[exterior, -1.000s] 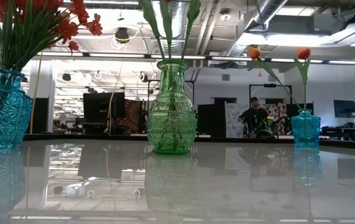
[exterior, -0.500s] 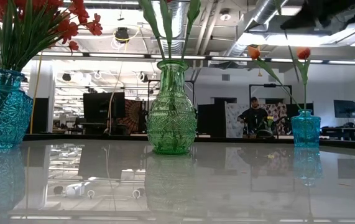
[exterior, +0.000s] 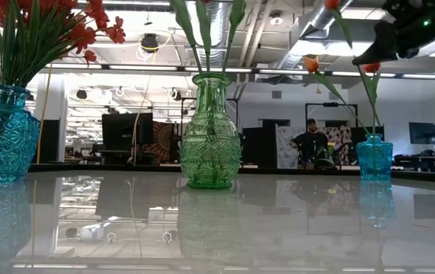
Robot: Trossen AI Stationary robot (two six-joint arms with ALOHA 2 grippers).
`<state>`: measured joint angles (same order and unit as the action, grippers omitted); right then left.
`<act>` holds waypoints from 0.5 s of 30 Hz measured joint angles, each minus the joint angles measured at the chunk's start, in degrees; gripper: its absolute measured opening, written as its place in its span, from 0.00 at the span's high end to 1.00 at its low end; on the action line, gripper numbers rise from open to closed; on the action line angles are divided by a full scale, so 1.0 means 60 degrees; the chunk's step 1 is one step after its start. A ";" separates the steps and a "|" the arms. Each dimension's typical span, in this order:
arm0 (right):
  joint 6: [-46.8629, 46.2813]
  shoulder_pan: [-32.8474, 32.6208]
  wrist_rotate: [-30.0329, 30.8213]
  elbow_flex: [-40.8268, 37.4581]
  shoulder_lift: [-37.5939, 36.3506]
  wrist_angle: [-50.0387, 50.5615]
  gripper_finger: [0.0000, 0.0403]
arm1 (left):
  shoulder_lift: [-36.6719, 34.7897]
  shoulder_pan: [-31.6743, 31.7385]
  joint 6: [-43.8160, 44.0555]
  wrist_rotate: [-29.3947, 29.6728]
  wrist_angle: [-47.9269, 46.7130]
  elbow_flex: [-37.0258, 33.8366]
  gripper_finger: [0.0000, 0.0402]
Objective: Sort flowers into vase by color
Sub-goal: Put the orange flower into the right blue vase
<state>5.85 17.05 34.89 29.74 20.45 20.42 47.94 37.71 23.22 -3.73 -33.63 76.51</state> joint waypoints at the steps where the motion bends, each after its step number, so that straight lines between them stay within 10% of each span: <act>1: 0.0005 0.0043 0.0000 -0.0035 0.0004 -0.0004 0.96 | 0.0000 0.0000 0.0002 0.0000 0.0000 0.0000 0.65; 15: 0.0368 0.0618 -0.0013 -0.0937 0.0007 -0.1587 0.96 | 0.0000 0.0000 0.0025 -0.0007 -0.0006 0.0000 0.65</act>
<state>8.05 20.76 34.81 24.12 20.49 10.90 47.94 37.71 23.38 -3.77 -33.66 76.51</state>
